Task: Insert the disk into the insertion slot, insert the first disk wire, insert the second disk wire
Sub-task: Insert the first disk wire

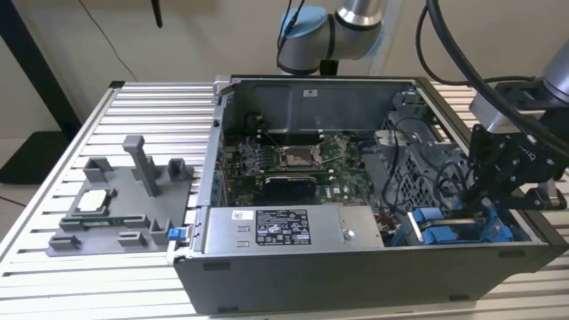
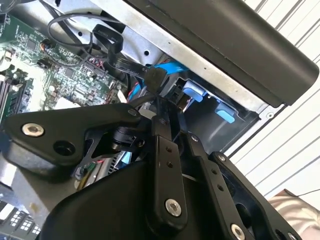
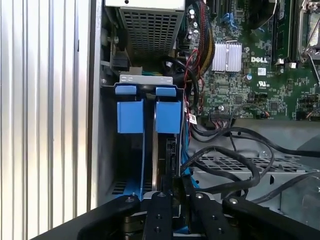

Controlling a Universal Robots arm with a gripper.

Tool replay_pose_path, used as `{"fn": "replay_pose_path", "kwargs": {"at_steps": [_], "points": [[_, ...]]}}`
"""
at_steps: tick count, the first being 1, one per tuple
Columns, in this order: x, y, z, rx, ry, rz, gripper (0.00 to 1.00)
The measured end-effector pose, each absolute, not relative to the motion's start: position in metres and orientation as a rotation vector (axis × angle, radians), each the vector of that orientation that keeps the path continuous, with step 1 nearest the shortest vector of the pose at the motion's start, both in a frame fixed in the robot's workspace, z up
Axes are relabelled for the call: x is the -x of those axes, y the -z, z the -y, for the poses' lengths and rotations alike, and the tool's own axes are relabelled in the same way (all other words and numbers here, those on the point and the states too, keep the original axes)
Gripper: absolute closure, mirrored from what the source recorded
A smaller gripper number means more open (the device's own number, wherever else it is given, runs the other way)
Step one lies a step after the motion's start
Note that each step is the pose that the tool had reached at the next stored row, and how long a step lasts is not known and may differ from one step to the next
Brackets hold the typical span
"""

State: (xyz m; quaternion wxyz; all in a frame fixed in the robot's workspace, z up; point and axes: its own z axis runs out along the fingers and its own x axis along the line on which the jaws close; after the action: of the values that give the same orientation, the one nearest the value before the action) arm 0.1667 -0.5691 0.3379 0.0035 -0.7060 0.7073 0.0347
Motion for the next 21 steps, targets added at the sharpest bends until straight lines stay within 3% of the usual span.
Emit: {"fn": "replay_pose_path", "kwargs": {"at_steps": [12, 13, 21], "points": [[-0.167, -0.329, 0.569, 2.179, -0.108, -2.250, 1.00], [-0.167, -0.328, 0.569, 2.179, -0.109, -2.250, 0.00], [-0.167, -0.353, 0.569, 2.179, -0.108, -2.251, 0.00]]}}
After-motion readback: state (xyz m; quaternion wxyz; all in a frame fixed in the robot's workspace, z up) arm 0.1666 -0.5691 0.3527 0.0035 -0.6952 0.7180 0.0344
